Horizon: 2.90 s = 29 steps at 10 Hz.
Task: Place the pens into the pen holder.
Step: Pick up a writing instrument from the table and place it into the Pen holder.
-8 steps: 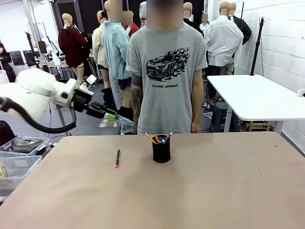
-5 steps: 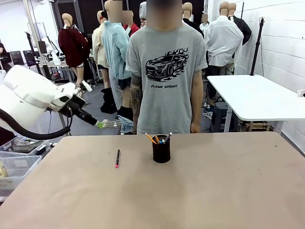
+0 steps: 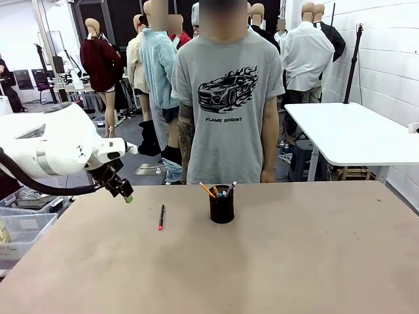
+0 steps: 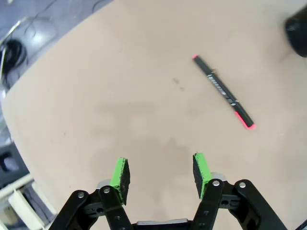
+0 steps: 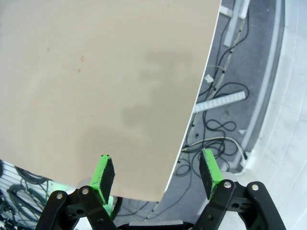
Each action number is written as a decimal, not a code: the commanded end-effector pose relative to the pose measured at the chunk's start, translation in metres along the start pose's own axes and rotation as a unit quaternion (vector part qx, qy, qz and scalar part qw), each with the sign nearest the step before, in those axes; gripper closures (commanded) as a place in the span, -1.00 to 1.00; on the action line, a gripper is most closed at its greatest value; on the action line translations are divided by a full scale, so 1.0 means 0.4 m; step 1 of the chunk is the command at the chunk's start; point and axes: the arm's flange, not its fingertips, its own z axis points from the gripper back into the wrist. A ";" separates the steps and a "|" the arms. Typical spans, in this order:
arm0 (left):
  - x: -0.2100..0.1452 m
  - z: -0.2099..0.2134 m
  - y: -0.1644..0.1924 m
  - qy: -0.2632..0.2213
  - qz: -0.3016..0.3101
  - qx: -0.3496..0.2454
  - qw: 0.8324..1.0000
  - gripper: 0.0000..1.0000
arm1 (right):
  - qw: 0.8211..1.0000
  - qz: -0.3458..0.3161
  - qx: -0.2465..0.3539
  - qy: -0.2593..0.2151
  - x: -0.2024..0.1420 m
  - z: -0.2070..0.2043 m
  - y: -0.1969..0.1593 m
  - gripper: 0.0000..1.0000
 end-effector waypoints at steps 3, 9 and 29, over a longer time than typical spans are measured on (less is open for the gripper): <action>0.112 -0.037 -0.055 0.053 0.031 -0.051 0.997 -0.39 | 1.000 0.003 -0.017 0.004 -0.002 -0.004 0.000 -0.77; 0.193 -0.153 -0.131 0.075 0.134 -0.020 0.988 -0.39 | 1.000 0.003 -0.017 0.004 -0.002 -0.004 0.000 -0.77; 0.237 -0.263 -0.167 0.173 0.131 0.025 0.976 1.00 | 1.000 0.003 -0.017 0.004 -0.002 -0.004 0.000 -0.77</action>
